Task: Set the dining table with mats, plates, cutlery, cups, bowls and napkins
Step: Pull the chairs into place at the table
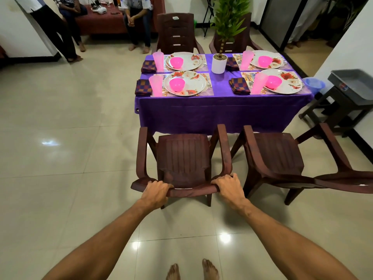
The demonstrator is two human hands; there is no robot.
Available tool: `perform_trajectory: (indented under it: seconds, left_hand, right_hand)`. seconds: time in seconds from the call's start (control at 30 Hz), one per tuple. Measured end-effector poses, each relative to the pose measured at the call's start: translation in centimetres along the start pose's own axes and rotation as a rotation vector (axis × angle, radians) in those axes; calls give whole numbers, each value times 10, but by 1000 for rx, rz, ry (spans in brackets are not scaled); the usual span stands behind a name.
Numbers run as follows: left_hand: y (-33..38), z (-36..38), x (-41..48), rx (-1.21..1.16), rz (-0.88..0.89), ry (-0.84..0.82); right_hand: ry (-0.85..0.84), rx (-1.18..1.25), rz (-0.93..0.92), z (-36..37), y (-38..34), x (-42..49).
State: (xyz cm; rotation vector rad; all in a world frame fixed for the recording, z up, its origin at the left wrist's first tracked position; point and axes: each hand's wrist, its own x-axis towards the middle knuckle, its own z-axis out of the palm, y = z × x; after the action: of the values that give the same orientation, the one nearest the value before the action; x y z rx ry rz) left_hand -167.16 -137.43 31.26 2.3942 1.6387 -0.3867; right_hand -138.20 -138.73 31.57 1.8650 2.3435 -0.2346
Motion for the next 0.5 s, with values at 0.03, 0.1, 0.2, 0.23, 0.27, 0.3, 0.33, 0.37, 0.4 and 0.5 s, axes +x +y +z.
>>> perform_trajectory:
  seconds: [0.03,0.1,0.2,0.23,0.27,0.3,0.33,0.37,0.4,0.5]
  left_hand:
    - [0,1,0,4,1,3]
    - [2,2,-3,14,-3,6]
    - [3,3,-6,20,-2,0]
    - [3,4,-7,22,-2,1]
    - [3,5,-8,25,-1,0]
    - [3,5,-9,27,1,-4]
    - [2,5,-9,25,4,-3]
    - [2,6,-9,20,7,1]
    - [2,5,-9,19,9,-1]
    - [1,2,-8,18,15,-7]
  right_hand:
    - [0,7,-4,1,0,-1]
    - [4,19,-9,2,1,-4]
    - [4,13,-15,4,2,-5]
    - [4,6,-18,4,2,-6]
    - [0,1,-21,4,2,-6]
    - [-7,1,-21,5,1,-7]
    - [-10,5,-20,5,1,-7]
    - [-9,6,-20,4,1,-7]
    - [-14,0,-18,4,0,-7]
    - [-3,-9,-17,3,0,-6]
